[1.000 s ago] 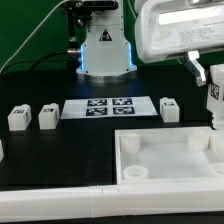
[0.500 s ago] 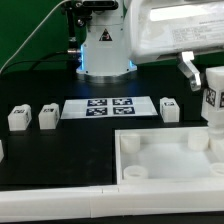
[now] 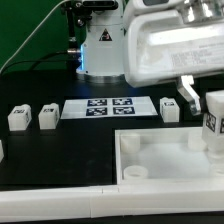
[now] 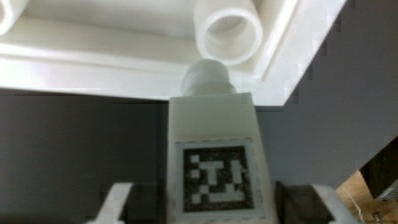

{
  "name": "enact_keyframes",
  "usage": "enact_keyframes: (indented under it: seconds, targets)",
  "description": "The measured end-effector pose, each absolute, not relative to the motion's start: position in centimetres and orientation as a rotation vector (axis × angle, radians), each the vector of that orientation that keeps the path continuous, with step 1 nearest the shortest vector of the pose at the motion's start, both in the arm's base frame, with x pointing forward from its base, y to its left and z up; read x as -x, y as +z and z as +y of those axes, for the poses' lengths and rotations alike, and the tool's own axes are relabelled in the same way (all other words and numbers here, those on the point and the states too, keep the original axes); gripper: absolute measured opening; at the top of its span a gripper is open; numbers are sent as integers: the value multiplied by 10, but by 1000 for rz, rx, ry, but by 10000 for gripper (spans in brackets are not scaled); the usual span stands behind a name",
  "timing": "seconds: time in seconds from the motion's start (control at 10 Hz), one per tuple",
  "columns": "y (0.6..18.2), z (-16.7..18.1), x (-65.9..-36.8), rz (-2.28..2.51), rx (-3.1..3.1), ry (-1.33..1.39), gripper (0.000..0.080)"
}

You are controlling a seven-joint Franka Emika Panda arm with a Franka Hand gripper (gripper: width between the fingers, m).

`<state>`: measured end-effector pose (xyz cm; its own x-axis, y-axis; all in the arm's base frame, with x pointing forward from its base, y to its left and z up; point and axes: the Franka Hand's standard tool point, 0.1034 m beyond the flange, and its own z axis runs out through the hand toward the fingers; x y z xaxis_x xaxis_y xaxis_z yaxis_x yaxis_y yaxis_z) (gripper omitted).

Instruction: Assemble one leg

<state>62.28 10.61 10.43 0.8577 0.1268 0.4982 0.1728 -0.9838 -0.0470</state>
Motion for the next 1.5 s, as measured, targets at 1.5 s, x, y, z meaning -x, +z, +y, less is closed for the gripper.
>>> enact_keyframes:
  seconds: [1.5]
  targets:
    - [79,116,-618,-241,2918,-852,383]
